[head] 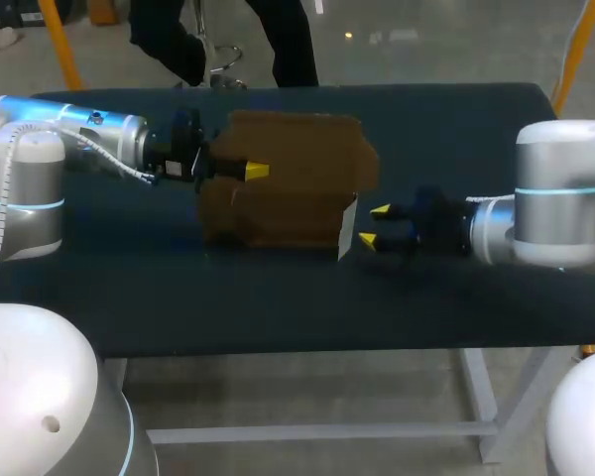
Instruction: Assemble the packaging by folding the flat box into shape, placing the metal phone stand inside, and closing the box properly
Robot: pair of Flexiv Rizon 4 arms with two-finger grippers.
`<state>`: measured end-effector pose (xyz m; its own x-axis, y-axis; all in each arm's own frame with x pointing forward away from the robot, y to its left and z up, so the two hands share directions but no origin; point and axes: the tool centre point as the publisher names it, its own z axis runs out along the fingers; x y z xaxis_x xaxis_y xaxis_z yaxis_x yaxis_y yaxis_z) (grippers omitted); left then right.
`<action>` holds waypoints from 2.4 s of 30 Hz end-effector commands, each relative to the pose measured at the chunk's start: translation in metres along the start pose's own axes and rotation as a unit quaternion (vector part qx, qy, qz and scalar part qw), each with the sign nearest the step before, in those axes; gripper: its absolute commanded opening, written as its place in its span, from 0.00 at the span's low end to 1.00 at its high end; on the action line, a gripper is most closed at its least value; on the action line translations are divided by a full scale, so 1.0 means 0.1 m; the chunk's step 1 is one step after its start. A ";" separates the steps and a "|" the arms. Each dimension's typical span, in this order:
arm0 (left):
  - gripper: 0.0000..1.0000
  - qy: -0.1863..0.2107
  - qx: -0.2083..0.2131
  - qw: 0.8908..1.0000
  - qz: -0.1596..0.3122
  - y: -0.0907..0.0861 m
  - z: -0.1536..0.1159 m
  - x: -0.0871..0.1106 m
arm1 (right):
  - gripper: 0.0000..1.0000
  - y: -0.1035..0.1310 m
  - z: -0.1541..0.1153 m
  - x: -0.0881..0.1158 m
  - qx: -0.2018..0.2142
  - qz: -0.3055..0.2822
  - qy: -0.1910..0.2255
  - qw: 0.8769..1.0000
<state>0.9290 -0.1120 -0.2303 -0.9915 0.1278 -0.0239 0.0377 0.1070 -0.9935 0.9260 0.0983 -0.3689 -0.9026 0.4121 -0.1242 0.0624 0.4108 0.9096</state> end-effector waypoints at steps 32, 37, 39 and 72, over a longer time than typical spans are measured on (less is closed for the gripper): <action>0.00 0.002 0.000 1.000 0.000 0.03 0.00 -0.01 | 0.49 0.07 0.28 0.11 0.007 0.006 0.072 0.997; 0.00 0.002 0.000 1.000 0.000 0.03 0.00 -0.01 | 0.49 0.07 0.28 0.13 0.006 0.011 0.056 0.998; 0.00 0.002 0.000 1.000 0.000 0.03 0.00 -0.01 | 0.50 0.07 0.30 0.13 0.005 0.014 0.050 0.999; 0.00 0.002 0.000 1.000 0.000 0.03 0.00 -0.01 | 0.58 0.10 0.44 0.06 0.015 0.081 -0.099 0.992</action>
<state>0.9293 -0.1108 -0.2303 -0.9916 0.1271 -0.0239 0.0377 0.1073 -0.9935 0.9391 0.1328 -0.3753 -0.8205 0.5709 -0.0281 0.2135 0.3517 0.9114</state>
